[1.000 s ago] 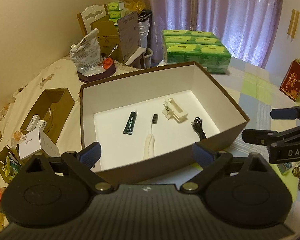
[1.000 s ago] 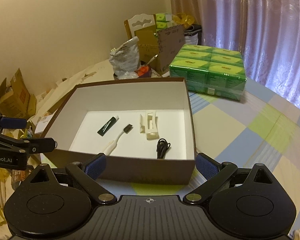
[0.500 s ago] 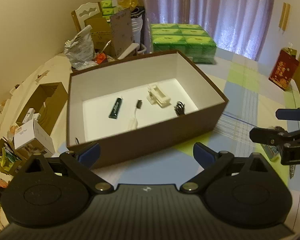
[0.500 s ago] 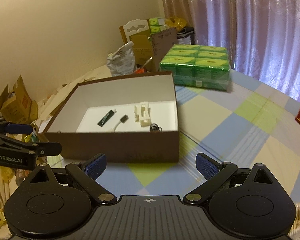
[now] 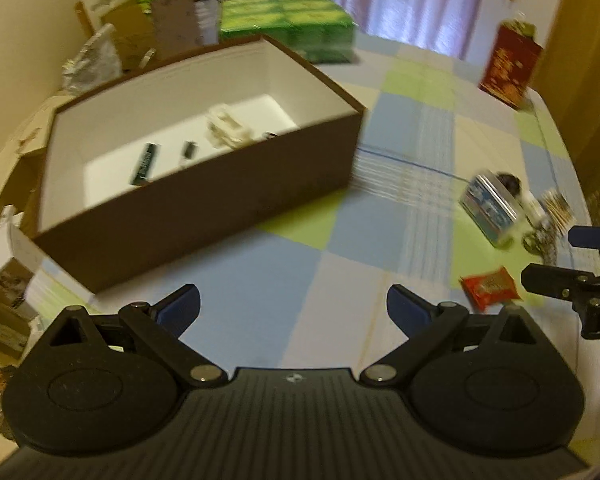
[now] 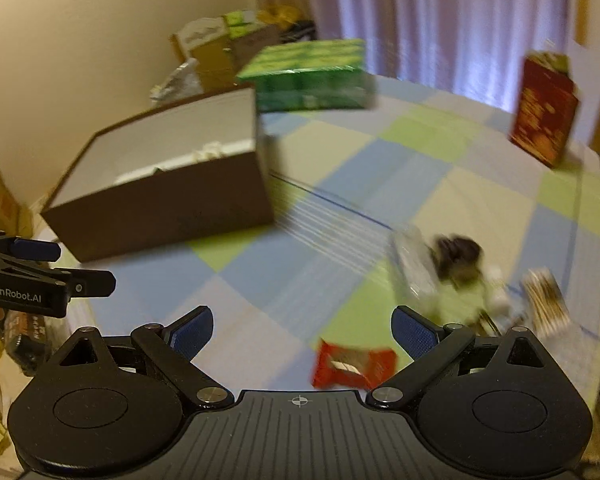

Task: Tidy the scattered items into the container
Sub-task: 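Withdraw both tools from the box back toward the remaining items, then grasp the red candy packet with the left tool while the right tool grasps the brown hair clip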

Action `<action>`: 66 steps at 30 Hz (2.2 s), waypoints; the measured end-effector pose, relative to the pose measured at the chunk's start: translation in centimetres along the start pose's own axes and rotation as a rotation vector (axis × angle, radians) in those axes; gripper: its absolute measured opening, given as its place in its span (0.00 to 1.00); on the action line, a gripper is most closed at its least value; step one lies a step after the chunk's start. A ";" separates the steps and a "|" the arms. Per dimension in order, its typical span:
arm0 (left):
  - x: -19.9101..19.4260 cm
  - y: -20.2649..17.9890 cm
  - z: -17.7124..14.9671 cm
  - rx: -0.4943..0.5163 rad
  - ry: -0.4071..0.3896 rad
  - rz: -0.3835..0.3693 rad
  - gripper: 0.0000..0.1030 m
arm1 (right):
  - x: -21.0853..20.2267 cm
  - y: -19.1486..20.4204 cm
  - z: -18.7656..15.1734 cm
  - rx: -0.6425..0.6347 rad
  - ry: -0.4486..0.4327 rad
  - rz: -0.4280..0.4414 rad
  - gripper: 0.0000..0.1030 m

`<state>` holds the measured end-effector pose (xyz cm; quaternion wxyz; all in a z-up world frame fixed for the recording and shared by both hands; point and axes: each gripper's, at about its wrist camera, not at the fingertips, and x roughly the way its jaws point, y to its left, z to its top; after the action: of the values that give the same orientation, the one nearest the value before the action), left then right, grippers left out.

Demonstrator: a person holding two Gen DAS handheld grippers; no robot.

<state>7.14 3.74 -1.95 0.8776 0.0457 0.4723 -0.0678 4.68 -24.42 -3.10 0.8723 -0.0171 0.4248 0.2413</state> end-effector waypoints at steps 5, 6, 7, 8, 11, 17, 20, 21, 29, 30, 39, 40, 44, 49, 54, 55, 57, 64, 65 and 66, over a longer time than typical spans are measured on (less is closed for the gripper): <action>1.0 -2.5 -0.2 0.074 0.012 -0.065 0.95 | -1.4 -1.7 -2.2 0.047 -0.006 -0.072 0.98; 1.1 -3.0 -0.2 0.093 0.011 -0.081 0.95 | -1.5 -2.0 -2.5 0.064 -0.002 -0.077 0.98; 1.3 -3.4 -0.1 0.106 0.010 -0.095 0.95 | -1.5 -2.3 -2.9 0.083 0.006 -0.080 0.98; 1.5 -3.9 -0.1 0.122 0.009 -0.114 0.95 | -1.5 -2.7 -3.3 0.104 0.017 -0.085 0.98; 2.2 -5.3 0.1 0.178 0.011 -0.162 0.95 | -1.5 -3.9 -4.2 0.163 0.044 -0.124 0.98; 3.9 -8.3 0.6 0.314 0.015 -0.269 0.94 | -2.3 -6.5 -5.4 0.268 0.043 -0.201 0.98; 4.9 -9.9 0.9 0.394 0.018 -0.326 0.93 | -2.7 -7.6 -6.0 0.321 0.046 -0.238 0.98; 5.4 -10.5 1.1 0.426 0.020 -0.352 0.92 | -2.8 -8.0 -6.2 0.340 0.048 -0.250 0.98; 9.7 -15.6 1.7 0.692 0.072 -0.510 0.79 | -3.5 -10.0 -7.9 0.479 0.064 -0.322 0.98; 10.2 -16.2 1.6 0.726 0.083 -0.528 0.78 | -3.5 -10.2 -8.0 0.493 0.066 -0.330 0.98; 14.1 -18.2 1.2 0.842 0.174 -0.581 0.53 | -3.3 -11.4 -8.7 0.590 0.066 -0.377 0.98; 14.4 -18.2 1.2 0.839 0.182 -0.584 0.43 | -3.2 -11.5 -8.7 0.595 0.067 -0.377 0.98; 14.8 -17.7 1.8 0.816 0.190 -0.603 0.23 | -2.3 -11.6 -8.4 0.594 0.066 -0.363 0.98; 15.0 -16.0 3.3 0.738 0.167 -0.557 0.23 | -0.2 -11.7 -7.2 0.545 0.050 -0.339 0.98; 16.1 -13.7 5.1 0.619 0.161 -0.465 0.23 | 2.2 -11.9 -5.9 0.481 0.026 -0.327 0.98; 16.3 -13.4 5.4 0.598 0.160 -0.449 0.23 | 2.7 -12.0 -5.7 0.469 0.025 -0.328 0.97; 16.5 -12.9 5.8 0.572 0.156 -0.432 0.23 | 3.5 -12.2 -5.3 0.456 0.014 -0.334 0.97; 17.0 -12.5 6.2 0.515 0.165 -0.400 0.23 | 5.0 -12.5 -4.2 0.476 -0.059 -0.372 0.72; 17.0 -12.5 6.0 0.508 0.166 -0.398 0.23 | 5.3 -12.7 -4.1 0.479 -0.061 -0.372 0.64; 17.0 -12.5 6.1 0.503 0.167 -0.396 0.23 | 5.5 -12.9 -4.0 0.491 -0.057 -0.374 0.62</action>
<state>19.38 -10.78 -13.04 0.7669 0.1737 0.5109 -0.3474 10.29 -34.52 -12.07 0.8912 0.1232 0.4352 -0.0328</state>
